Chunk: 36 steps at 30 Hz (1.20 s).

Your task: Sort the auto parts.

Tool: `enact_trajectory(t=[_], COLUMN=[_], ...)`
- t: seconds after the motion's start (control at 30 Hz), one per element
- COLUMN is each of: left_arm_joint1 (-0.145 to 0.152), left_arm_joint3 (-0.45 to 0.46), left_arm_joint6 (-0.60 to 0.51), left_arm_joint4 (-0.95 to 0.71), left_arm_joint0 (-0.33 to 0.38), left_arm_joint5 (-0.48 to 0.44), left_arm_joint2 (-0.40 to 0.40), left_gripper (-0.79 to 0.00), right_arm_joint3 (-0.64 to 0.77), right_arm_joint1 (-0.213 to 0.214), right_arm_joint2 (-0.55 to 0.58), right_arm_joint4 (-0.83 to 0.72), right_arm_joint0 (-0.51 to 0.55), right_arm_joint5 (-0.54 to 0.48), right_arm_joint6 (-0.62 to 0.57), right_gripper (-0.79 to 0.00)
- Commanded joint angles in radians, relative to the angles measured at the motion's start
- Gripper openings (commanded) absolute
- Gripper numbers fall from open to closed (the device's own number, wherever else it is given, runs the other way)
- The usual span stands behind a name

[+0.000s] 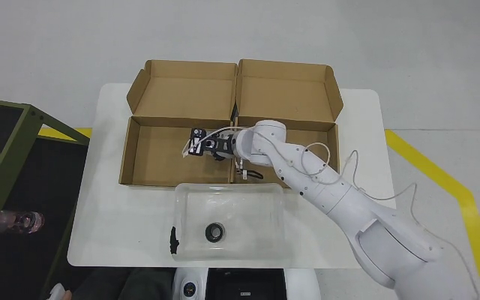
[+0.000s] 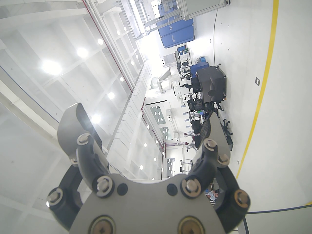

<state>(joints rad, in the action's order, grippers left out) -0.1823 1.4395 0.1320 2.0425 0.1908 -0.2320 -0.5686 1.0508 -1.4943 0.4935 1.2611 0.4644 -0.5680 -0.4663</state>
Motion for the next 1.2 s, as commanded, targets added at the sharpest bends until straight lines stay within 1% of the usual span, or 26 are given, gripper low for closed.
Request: enact_trajectory(t=[0.0, 0.17, 0.33, 0.4, 0.43, 0.73, 0.9, 1.17], left_arm_joint1=[0.000, 0.000, 0.000, 0.000, 0.000, 0.000, 0.000, 0.000], left_arm_joint3=[0.000, 0.000, 0.000, 0.000, 0.000, 0.000, 0.000, 0.000], left_arm_joint6=[0.000, 0.000, 0.000, 0.000, 0.000, 0.000, 0.000, 0.000], left_arm_joint4=[0.000, 0.000, 0.000, 0.000, 0.000, 0.000, 0.000, 0.000], left_arm_joint0=[0.000, 0.000, 0.000, 0.000, 0.000, 0.000, 0.000, 0.000], left_arm_joint5=[0.000, 0.000, 0.000, 0.000, 0.000, 0.000, 0.000, 0.000], left_arm_joint2=[0.000, 0.000, 0.000, 0.000, 0.000, 0.000, 0.000, 0.000], left_gripper=[0.000, 0.000, 0.000, 0.000, 0.000, 0.000, 0.000, 0.000], right_arm_joint3=[-0.006, -0.003, 0.017, 0.031, 0.041, 0.184, 0.291, 0.470], right_arm_joint1=[-0.004, -0.013, -0.013, -0.010, -0.009, 0.028, 0.052, 0.090], right_arm_joint2=[-0.001, -0.013, 0.003, 0.015, 0.022, 0.121, 0.179, 0.263], right_arm_joint4=[0.006, 0.066, 0.083, 0.086, 0.086, 0.046, 0.029, -0.007], right_arm_joint0=[0.002, 0.001, 0.013, 0.019, 0.023, 0.097, 0.156, 0.261], right_arm_joint5=[-0.002, 0.008, 0.012, 0.012, 0.009, -0.051, -0.087, -0.165], right_arm_joint6=[0.000, -0.016, -0.021, -0.024, -0.024, 0.000, 0.009, -0.010], right_gripper=[-0.603, -0.554, -0.502, -0.453, -0.446, -0.437, -0.443, -0.437])
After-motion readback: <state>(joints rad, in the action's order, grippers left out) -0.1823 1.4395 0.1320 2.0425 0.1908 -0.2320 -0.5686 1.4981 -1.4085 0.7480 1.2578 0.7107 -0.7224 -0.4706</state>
